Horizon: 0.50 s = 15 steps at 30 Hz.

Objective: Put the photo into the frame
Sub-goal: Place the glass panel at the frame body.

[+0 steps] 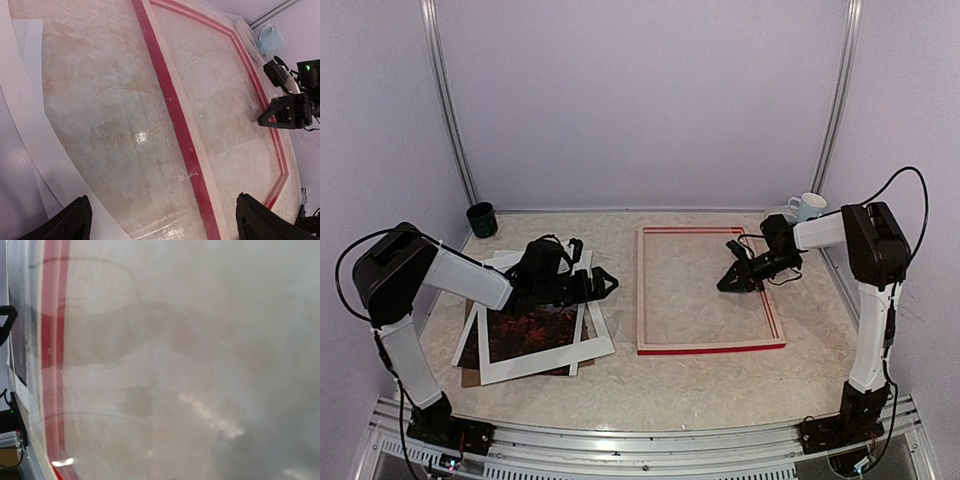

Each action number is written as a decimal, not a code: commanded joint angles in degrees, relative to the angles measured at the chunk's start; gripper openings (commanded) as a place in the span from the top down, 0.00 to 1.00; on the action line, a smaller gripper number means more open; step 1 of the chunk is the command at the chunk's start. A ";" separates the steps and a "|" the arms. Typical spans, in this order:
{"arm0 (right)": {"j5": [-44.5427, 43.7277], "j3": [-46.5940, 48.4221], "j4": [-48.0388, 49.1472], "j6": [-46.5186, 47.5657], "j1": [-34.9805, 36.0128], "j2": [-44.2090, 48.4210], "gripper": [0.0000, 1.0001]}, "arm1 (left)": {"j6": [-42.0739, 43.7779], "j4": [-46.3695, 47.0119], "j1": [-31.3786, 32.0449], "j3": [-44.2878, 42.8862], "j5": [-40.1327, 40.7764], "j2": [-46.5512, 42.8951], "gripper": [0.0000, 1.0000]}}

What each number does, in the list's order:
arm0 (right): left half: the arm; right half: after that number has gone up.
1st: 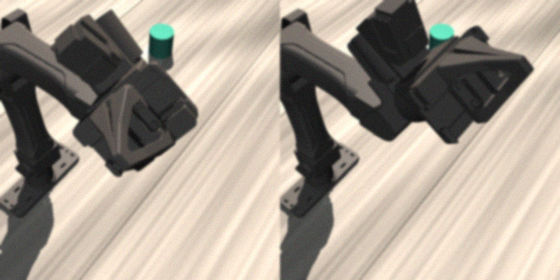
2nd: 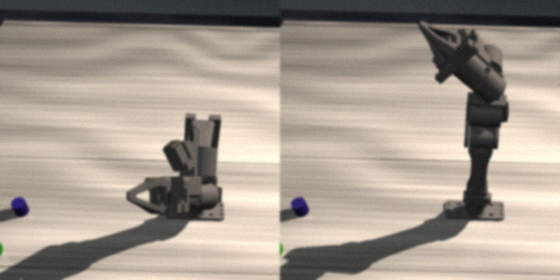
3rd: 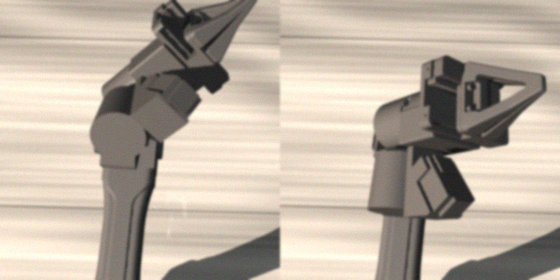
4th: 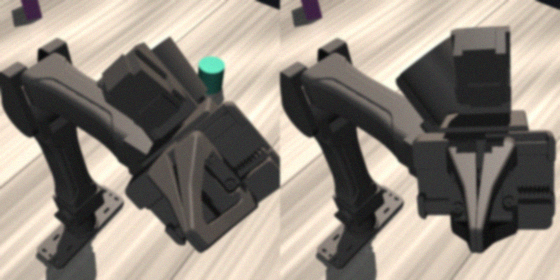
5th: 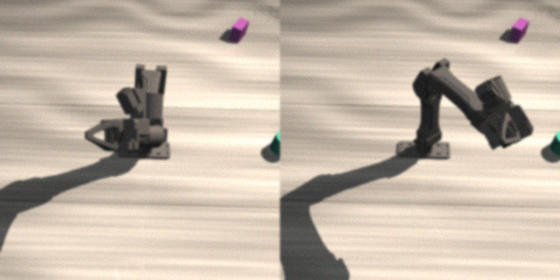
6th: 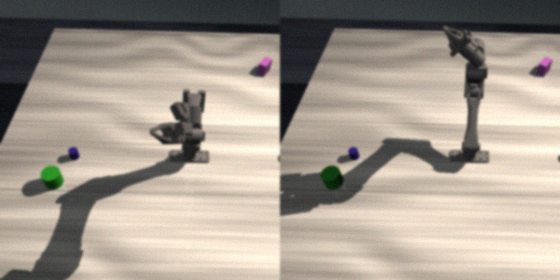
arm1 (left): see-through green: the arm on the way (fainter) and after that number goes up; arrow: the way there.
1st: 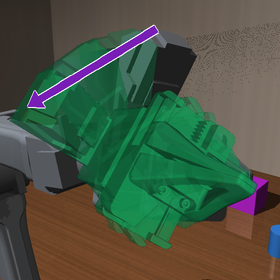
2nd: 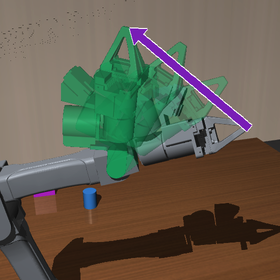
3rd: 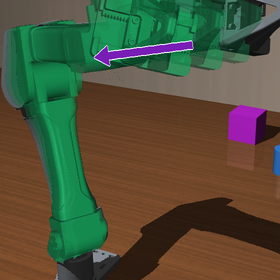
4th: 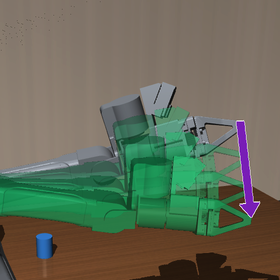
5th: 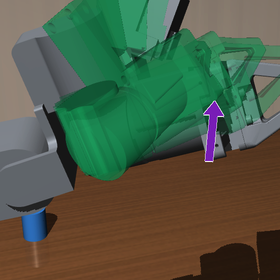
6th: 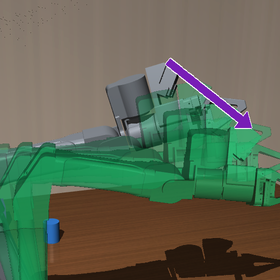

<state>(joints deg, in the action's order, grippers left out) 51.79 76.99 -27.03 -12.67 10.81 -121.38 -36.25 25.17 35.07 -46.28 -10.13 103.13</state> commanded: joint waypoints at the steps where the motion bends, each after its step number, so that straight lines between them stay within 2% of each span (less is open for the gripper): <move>1: -1.99 -0.22 -1.90 1.02 -0.77 3.39 0.89 | -0.66 1.63 -0.35 0.57 -1.01 0.47 0.01; 15: -4.86 1.48 -7.26 1.53 -1.23 4.11 0.88 | -1.68 2.89 -0.53 0.76 -2.71 1.15 0.01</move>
<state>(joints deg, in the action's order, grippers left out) 49.87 77.01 -30.11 -12.67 10.28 -119.24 -37.28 25.82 35.05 -46.28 -11.46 103.31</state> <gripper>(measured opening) 0.122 0.989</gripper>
